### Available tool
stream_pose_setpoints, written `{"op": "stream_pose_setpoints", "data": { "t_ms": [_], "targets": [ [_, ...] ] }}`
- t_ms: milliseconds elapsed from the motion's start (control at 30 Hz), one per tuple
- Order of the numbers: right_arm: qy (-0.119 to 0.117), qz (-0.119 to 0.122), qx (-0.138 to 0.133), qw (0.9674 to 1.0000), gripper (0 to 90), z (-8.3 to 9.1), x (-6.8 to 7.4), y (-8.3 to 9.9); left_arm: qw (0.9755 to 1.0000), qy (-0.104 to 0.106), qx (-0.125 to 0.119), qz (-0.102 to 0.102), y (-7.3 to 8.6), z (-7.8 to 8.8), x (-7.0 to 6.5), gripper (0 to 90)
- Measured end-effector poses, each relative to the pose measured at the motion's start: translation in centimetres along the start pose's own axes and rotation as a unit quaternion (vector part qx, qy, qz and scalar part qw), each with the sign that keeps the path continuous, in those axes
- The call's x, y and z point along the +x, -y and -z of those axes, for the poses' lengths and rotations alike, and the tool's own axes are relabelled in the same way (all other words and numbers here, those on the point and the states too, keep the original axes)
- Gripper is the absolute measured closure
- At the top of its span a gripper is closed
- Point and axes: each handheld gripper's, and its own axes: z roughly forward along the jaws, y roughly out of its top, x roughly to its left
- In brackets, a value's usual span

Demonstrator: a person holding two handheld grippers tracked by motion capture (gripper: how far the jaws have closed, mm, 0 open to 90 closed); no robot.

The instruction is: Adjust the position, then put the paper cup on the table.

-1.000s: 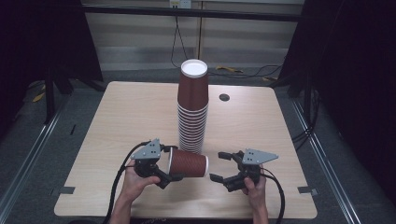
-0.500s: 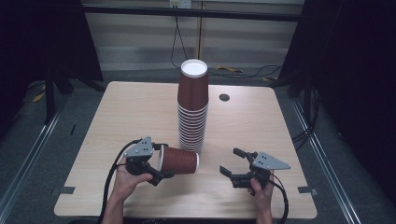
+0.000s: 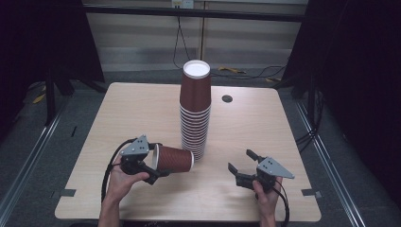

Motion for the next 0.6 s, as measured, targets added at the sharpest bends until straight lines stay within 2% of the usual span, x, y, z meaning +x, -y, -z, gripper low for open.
{"op": "stream_pose_setpoints", "data": {
  "t_ms": [67,167,233,300,400,500,600],
  "targets": [
    [0.021,-0.001,-0.015,0.9997,13.4,-0.1,0.1,0.4,1.0000,-0.005,0.006,0.001,-0.1,0.1,0.1,3.9],
    [0.034,-0.005,-0.027,0.9990,13.4,-0.3,0.2,0.7,0.9999,-0.008,0.010,0.007,-0.2,0.3,0.3,3.9],
    [0.037,-0.010,-0.036,0.9986,13.4,-0.3,0.1,0.9,0.9997,-0.015,0.017,0.005,-0.3,0.6,0.6,3.9],
    [0.050,-0.009,-0.043,0.9978,13.5,-0.3,0.0,1.1,0.9994,-0.026,0.022,0.000,-0.3,0.8,0.6,3.8],
    [0.066,-0.014,-0.054,0.9963,13.5,-0.2,-0.2,1.1,0.9993,-0.027,0.026,0.004,-0.1,1.0,1.0,3.8],
    [0.073,-0.018,-0.060,0.9954,13.6,-0.2,-0.4,1.2,0.9989,-0.031,0.034,0.011,-0.1,1.2,1.6,3.8],
    [0.074,-0.017,-0.061,0.9953,13.6,-0.2,-0.4,1.2,0.9975,-0.045,0.051,0.018,-0.4,1.4,2.2,3.8]
  ]
}}
